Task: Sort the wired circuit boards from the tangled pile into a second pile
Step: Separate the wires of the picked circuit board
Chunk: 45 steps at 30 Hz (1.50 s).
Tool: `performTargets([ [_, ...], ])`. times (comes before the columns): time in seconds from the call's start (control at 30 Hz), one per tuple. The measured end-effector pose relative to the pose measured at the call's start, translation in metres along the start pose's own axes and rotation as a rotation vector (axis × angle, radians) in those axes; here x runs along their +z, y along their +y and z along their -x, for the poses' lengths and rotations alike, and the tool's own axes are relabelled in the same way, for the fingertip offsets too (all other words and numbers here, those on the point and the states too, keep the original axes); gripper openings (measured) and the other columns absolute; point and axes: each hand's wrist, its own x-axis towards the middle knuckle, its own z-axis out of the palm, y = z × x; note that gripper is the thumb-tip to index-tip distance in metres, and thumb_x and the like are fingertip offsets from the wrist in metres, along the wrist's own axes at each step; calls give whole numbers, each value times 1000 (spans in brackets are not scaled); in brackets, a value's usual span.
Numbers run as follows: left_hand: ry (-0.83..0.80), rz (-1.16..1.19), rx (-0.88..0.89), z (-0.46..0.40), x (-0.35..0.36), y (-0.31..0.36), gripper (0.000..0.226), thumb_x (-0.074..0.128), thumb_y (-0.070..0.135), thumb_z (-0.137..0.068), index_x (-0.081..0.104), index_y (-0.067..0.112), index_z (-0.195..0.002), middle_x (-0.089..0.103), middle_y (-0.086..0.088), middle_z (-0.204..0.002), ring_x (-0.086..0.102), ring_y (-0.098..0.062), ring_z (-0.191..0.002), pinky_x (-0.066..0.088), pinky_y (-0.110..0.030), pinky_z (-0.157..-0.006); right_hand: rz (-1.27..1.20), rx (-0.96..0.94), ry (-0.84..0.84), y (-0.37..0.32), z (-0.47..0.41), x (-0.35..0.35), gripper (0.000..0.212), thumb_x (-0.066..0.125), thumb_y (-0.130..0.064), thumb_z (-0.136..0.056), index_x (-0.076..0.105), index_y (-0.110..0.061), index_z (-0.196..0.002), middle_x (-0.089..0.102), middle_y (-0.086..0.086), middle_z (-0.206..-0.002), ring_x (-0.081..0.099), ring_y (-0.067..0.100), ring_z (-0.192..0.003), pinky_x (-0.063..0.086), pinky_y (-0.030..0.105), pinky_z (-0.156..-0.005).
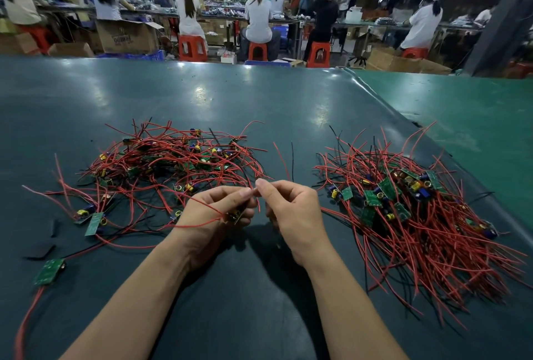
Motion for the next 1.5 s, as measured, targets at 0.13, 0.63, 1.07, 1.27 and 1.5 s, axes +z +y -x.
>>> performTargets([
  [0.13, 11, -147, 63, 2, 2, -5, 7, 62, -7, -84, 67, -3, -81, 69, -13, -65, 61, -14, -51, 51, -18, -47, 51, -31, -24, 2, 1, 4, 10, 74, -17, -87, 75, -16, -77, 69, -2, -63, 58, 5, -57, 46, 17, -56],
  [0.63, -136, -95, -37, 2, -3, -2, 22, 62, 19, -75, 67, 2, -88, 66, -14, -67, 60, -18, -48, 50, -21, -46, -388, 319, -42, -2, -1, 7, 17, 69, -24, -88, 69, -8, -83, 46, -2, -48, 41, 10, -34, 26, 14, -37],
  [1.07, -159, -159, -24, 6, -1, -4, 5, 66, 18, -62, 65, 13, -59, 50, -8, -48, 43, -14, -39, 37, -18, -38, -491, 191, 238, -2, -8, 2, 12, 73, -8, -85, 73, -9, -73, 28, -8, -43, 18, 5, -34, 17, 14, -34],
  [1.27, -222, -168, -52, 3, -5, -5, 22, 58, 9, -52, 46, -1, -68, 48, -8, -42, 42, -15, -33, 33, -14, -36, -583, 151, 493, 0, -18, -7, 27, 71, -4, -86, 62, -12, -62, 26, -10, -42, 18, 3, -34, 16, 13, -34],
  [1.5, -210, -115, -15, 3, -8, -5, 5, 67, 10, -66, 67, 6, -68, 54, -10, -52, 44, -15, -38, 37, -16, -37, -640, 123, 440, -2, -20, -13, 19, 67, -16, -92, 66, -11, -73, 36, -7, -48, 25, 4, -34, 18, 13, -33],
])
